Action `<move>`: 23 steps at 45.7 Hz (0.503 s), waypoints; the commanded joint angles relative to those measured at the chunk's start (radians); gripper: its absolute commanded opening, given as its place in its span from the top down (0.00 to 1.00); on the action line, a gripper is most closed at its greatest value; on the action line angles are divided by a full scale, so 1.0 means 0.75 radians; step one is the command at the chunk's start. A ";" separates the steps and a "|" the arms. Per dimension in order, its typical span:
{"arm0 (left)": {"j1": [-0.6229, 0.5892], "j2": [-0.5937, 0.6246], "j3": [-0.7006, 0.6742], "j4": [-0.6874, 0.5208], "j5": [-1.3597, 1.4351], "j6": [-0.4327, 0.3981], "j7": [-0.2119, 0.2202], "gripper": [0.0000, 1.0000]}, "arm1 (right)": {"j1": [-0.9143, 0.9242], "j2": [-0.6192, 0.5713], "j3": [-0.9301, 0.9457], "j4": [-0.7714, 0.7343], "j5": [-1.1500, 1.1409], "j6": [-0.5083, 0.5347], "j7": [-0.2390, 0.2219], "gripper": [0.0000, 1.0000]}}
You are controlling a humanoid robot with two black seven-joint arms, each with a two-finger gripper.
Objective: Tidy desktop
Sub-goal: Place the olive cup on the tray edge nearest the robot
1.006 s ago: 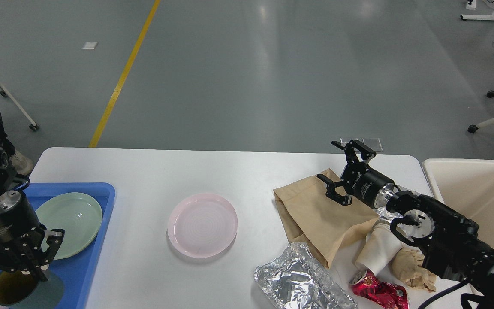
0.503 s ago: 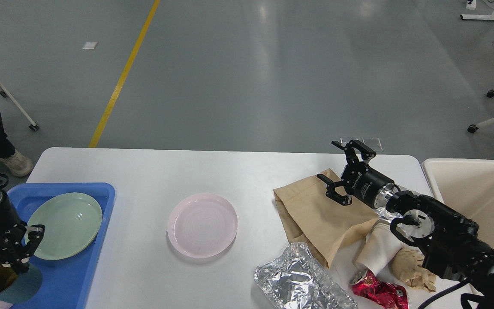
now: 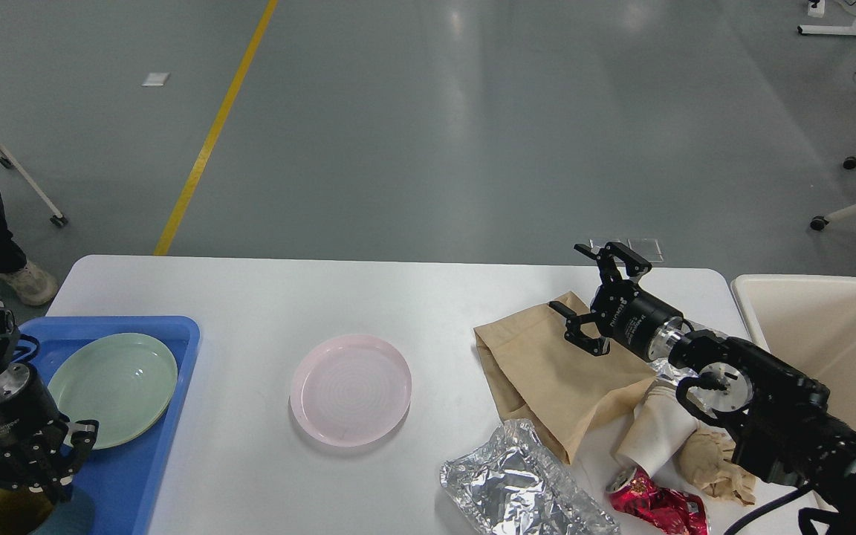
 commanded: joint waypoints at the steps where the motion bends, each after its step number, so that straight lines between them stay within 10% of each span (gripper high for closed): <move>1: 0.062 0.002 -0.034 0.041 0.003 0.016 0.000 1.00 | 0.000 0.000 0.000 0.000 0.000 0.000 0.000 0.00; 9: 0.066 0.002 -0.036 0.043 0.001 0.038 -0.006 0.94 | 0.000 0.000 0.000 0.000 0.000 0.000 0.000 0.00; 23: 0.067 0.002 -0.030 0.041 -0.009 0.065 -0.008 0.36 | 0.000 0.000 0.000 0.000 0.000 0.000 0.000 0.00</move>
